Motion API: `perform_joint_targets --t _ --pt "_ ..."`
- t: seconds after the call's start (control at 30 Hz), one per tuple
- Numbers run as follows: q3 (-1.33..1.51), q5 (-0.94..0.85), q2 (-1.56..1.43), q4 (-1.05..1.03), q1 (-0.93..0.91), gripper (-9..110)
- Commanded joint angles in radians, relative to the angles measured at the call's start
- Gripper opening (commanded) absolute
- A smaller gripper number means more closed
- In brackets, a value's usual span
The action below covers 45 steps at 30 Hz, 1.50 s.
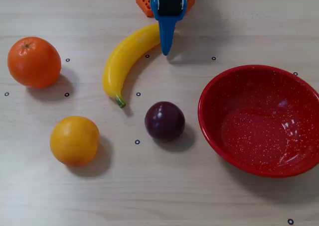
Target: Put banana in the red bowl.
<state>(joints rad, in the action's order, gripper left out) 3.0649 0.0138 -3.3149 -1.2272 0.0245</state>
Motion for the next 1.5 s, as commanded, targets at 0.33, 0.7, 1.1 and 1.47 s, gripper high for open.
perform_joint_targets --t 0.33,0.7,1.1,1.47 --pt "0.02 -0.005 -0.015 0.028 -0.011 0" --pt "0.02 -0.009 -0.015 0.028 -0.005 0" --pt "0.0 -0.071 0.067 0.089 0.008 0" --pt "-0.115 -0.127 0.17 0.098 0.006 0"
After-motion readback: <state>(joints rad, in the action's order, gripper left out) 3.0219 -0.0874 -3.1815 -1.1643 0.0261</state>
